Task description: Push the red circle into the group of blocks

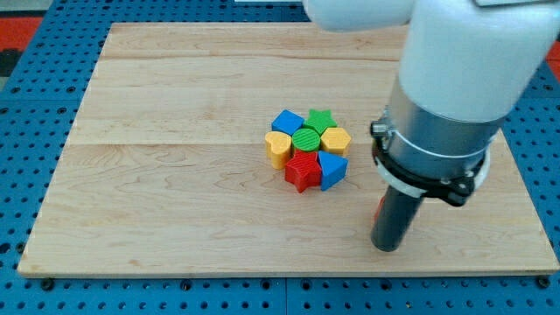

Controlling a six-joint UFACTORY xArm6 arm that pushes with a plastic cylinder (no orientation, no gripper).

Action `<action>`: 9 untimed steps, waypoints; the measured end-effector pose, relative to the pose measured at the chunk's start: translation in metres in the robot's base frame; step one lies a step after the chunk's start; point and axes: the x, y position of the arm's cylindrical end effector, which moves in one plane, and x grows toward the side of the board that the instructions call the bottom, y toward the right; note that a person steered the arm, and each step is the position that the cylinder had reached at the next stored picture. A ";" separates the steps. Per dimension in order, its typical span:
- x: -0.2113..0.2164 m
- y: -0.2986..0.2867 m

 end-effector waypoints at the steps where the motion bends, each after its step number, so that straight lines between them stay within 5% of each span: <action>1: -0.006 0.012; 3: -0.033 0.015; 5: -0.005 0.079; 9: -0.052 0.029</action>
